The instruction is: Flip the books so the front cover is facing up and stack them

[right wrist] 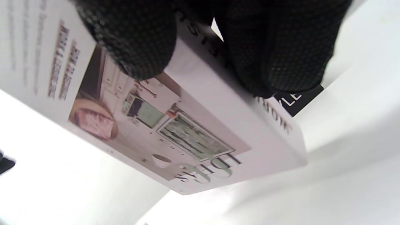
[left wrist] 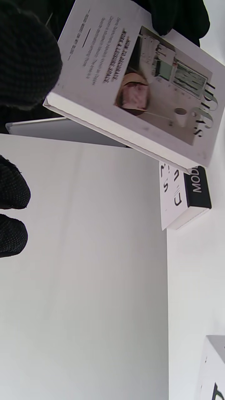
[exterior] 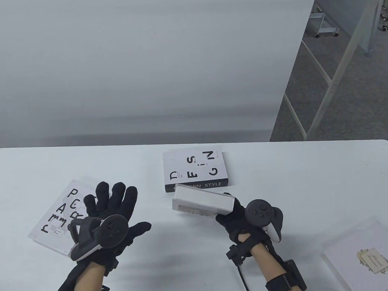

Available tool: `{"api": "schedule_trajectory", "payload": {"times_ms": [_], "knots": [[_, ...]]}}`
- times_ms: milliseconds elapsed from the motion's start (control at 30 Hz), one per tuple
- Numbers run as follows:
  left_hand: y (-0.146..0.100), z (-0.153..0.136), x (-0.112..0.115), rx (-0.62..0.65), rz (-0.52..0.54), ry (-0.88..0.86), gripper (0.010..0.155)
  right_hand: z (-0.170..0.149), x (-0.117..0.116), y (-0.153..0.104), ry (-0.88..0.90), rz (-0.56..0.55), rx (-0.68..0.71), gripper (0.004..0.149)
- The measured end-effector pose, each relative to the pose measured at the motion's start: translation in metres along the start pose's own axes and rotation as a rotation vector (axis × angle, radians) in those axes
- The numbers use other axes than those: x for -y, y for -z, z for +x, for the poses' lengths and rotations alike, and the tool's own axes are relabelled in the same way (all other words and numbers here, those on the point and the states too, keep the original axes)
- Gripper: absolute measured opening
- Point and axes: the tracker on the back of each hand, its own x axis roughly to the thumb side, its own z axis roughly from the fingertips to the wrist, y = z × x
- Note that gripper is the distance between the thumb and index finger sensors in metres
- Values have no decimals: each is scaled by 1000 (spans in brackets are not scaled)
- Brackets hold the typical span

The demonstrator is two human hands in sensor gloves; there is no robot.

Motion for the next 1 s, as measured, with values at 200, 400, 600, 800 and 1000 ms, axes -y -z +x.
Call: {"api": "schedule_trajectory", "payload": {"times_ms": [200,400,600,800,1000], "knots": [[-2,-1,-3,-1,-35,0,101,-19,-6,22,218,-13,-186,71],[-1,-5,0,-31,-56,56,101,-34,-29,48,420,28,-348,72],[-1,-10,1,-39,-53,31,100,-45,-54,72,625,87,-497,73],[-3,-20,-3,-58,-48,-5,100,-51,-77,89,770,81,-614,73],[-5,-27,-4,-71,-39,-17,99,-44,-92,104,735,89,-643,74]]}}
